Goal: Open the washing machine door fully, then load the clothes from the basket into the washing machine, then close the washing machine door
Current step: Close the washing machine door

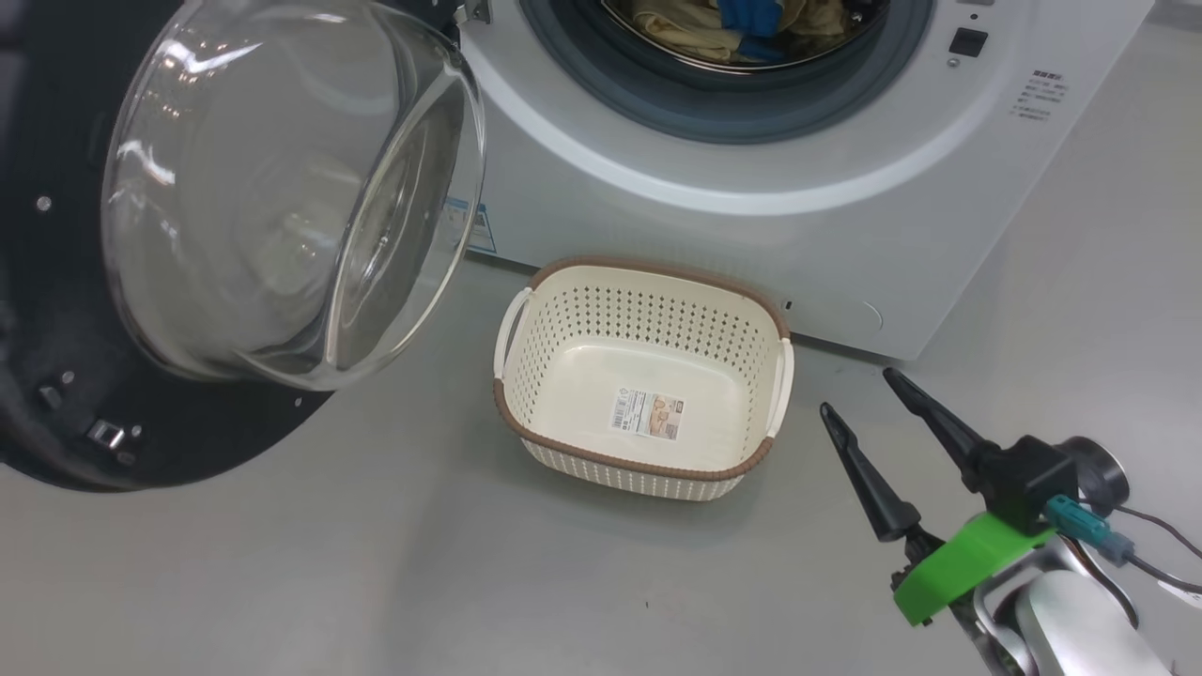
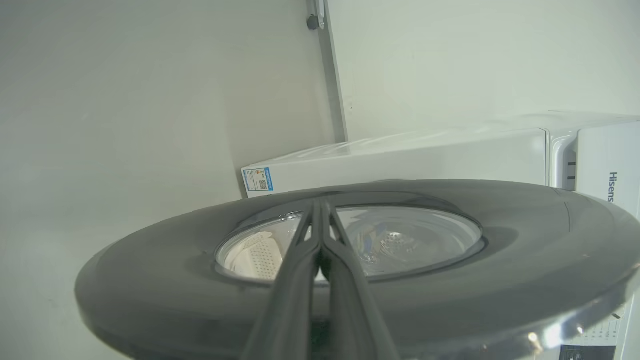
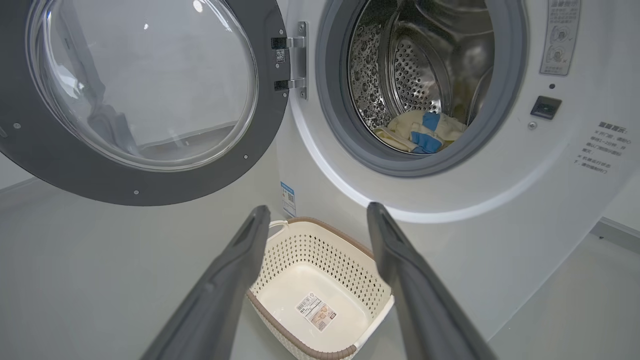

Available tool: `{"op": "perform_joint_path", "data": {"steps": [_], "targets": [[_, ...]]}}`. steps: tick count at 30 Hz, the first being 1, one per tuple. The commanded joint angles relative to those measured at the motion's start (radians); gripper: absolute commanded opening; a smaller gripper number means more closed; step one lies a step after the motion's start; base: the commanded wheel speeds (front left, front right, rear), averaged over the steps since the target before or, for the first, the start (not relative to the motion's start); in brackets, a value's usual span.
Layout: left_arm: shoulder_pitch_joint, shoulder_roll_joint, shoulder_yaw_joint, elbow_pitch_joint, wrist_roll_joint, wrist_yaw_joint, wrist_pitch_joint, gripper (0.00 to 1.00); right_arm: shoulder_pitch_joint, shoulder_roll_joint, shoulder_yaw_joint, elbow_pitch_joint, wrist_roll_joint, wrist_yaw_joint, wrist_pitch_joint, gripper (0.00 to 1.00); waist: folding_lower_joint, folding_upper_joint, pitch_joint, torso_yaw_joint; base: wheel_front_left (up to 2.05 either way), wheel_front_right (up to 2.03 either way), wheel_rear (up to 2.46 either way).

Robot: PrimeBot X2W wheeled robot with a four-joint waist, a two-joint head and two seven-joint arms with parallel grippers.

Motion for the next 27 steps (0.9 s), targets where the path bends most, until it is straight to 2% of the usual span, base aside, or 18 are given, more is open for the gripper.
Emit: {"op": "perform_joint_path", "data": {"steps": [1,18,27], "targets": [[-0.012,0.042,0.012,-0.059,0.004,0.028,0.026,0.00,-0.013,0.001,0.004,-0.028,0.005,0.004,-0.007,1.00,0.0000,0.0000,-0.005,0.001,0.00,0.00,0.00],[0.075,-0.045,-0.054,-0.319,-0.036,0.109,0.159,0.00,0.000,0.040,-0.031,-0.034,0.002,0.004,-0.007,1.00,0.0000,0.0000,-0.033,-0.002,0.00,0.00,0.00],[0.095,-0.128,-0.096,-0.464,-0.072,0.160,0.204,0.00,0.015,0.053,-0.057,-0.035,0.000,0.004,-0.007,1.00,0.0000,0.0000,-0.049,-0.011,0.00,0.00,0.00]]}}
